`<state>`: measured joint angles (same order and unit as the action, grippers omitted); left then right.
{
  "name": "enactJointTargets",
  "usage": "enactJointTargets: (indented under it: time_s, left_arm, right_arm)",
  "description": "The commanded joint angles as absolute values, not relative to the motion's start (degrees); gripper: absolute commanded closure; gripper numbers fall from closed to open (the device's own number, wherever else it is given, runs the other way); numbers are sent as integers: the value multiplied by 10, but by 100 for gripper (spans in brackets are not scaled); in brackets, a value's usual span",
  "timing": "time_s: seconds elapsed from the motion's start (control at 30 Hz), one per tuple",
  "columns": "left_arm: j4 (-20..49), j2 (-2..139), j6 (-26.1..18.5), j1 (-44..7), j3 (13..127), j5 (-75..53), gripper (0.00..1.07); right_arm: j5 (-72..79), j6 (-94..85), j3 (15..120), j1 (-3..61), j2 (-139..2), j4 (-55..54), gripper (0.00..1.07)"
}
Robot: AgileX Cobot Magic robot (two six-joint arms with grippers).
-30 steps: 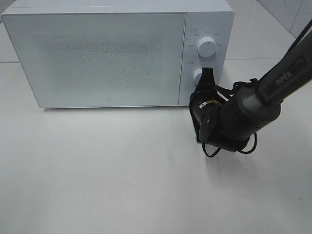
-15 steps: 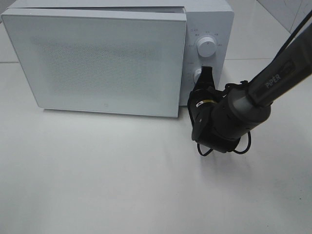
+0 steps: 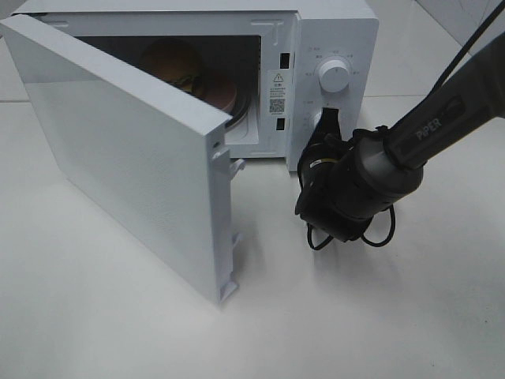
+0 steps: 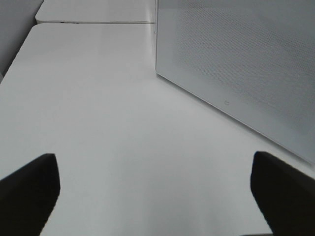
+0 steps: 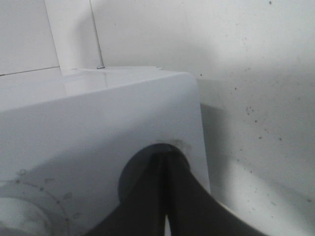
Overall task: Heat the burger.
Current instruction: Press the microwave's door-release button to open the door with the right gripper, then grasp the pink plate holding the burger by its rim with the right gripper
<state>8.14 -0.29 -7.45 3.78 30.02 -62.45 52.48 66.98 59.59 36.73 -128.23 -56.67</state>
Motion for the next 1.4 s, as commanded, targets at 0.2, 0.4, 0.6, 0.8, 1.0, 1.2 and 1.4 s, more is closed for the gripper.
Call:
enactJointTargets:
  time_s: [0.2, 0.4, 0.6, 0.8, 1.0, 1.2, 1.4]
  left_arm:
    - [83, -6, -74, 39, 300, -619, 9]
    - [83, -6, -74, 39, 300, -619, 9]
    - [83, -6, -74, 39, 300, -619, 9]
    - [83, -6, -74, 39, 300, -619, 9]
    - [83, -6, -74, 39, 300, -619, 9]
    - [83, -6, -74, 39, 300, -619, 9]
    - [83, -6, -74, 39, 300, -619, 9]
  right_arm:
    - [568, 688, 606, 336, -1246, -439, 107]
    - [504, 692, 568, 336, -1222, -409, 107]
    - [416, 674, 514, 336, -1185, -362, 107]
    - [366, 657, 482, 336, -1160, -342, 107]
    - [348, 635, 446, 336, -1124, -305, 107]
    - [307, 564, 427, 336, -1080, -265, 107]
    - [218, 408, 427, 336, -1030, -238, 106]
